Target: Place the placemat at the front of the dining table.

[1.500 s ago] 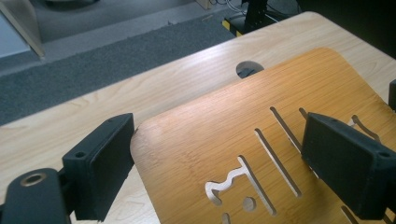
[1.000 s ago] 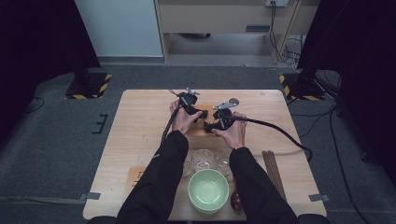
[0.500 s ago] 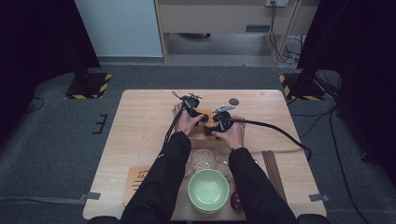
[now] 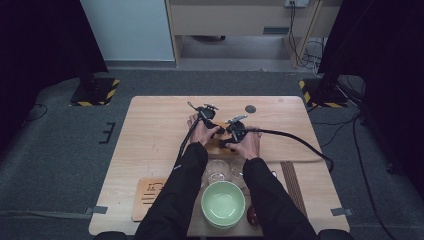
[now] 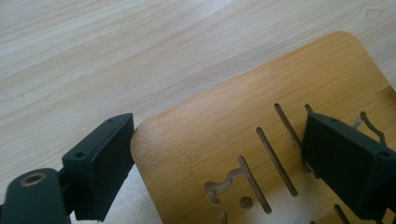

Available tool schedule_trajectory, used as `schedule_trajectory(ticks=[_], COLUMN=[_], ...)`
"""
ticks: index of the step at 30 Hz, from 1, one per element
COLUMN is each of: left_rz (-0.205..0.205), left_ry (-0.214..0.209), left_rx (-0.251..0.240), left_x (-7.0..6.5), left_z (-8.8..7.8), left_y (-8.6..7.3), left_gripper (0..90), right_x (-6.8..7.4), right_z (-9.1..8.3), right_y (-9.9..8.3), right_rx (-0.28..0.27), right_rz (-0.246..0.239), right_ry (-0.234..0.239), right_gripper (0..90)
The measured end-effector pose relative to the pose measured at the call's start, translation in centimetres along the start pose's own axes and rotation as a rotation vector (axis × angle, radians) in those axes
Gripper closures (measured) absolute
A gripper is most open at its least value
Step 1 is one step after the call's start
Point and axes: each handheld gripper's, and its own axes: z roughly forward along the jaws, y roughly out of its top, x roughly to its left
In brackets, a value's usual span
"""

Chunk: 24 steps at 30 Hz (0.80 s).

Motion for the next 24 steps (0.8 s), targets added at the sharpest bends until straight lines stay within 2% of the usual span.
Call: schedule_trajectory(ticks=[12,18,22,24], left_rz=[-0.026,-0.037,-0.065,-0.065], left_ry=[-0.019,-0.028,-0.043,-0.041], left_rx=[0.032,0.040,0.041,0.041], left_x=[0.2,0.5,0.9,0.9], left_z=[0.9,1.1,1.3,1.4], left_y=[-0.6,-0.9,-1.3,-1.3], left_gripper=[10.0,9.9,9.7,9.7], right_x=[0.1,0.3,0.3,0.3], right_z=[0.6,0.9,1.0,1.1], right_y=[-0.2,-0.3,-0.3,-0.3], right_rx=[0.048,0.057,0.059,0.057], right_rz=[-0.006,-0.010,-0.011,-0.013], right_ry=[0.006,0.012,0.018,0.017], right_gripper=[11.2,11.2,11.6,11.6])
